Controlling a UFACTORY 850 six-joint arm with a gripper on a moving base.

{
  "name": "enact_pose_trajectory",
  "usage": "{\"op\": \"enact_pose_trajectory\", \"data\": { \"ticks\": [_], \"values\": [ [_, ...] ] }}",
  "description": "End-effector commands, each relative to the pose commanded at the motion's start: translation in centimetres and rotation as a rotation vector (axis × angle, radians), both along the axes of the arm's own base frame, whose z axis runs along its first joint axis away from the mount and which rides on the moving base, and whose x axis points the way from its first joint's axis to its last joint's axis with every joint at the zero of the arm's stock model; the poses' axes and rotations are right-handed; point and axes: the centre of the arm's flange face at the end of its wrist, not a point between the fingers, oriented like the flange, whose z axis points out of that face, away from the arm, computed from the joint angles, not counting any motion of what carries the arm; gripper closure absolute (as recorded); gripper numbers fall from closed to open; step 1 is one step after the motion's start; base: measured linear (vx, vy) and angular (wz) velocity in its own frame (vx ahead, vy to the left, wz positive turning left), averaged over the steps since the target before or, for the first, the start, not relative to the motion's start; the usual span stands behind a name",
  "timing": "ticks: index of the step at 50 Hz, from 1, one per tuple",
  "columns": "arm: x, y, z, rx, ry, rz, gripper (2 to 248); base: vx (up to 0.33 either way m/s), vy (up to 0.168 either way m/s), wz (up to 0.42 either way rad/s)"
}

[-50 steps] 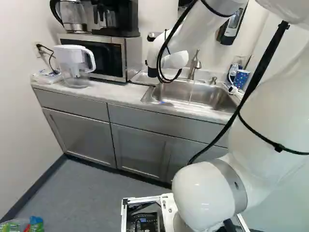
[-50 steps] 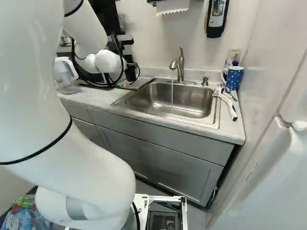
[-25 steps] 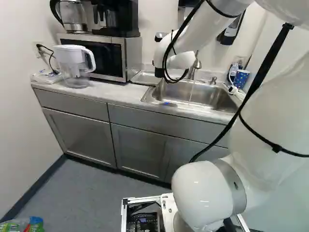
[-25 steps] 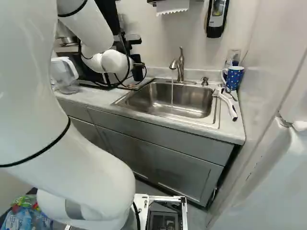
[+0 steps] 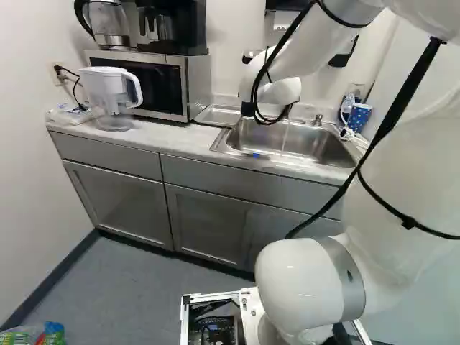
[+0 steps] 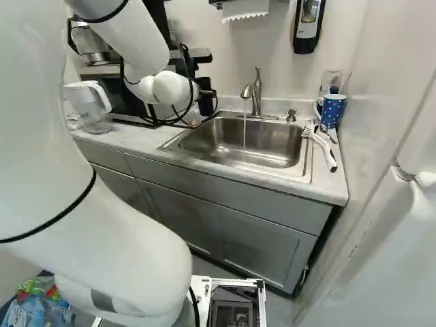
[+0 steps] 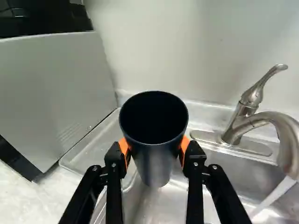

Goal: Rinse the cup and place it in the tray

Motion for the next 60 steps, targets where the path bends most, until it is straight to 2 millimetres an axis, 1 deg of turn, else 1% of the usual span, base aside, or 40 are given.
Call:
{"op": "enact_pose_trajectory", "data": {
  "ticks": [4, 46, 56, 60],
  "values": [
    [-0.2, -0.3, -0.2, 0.0, 0.004, -0.007, 128, 0.0, 0.0, 0.0],
    [-4.5, -6.1, -4.9, 0.01, 0.093, -0.146, 128, 0.0, 0.0, 0.0],
    [-4.3, -6.2, -5.9, 0.013, 0.116, -0.147, 128, 0.0, 0.0, 0.0],
    [-4.3, -6.2, -6.0, 0.013, 0.118, -0.147, 128, 0.0, 0.0, 0.0]
  ]
}}
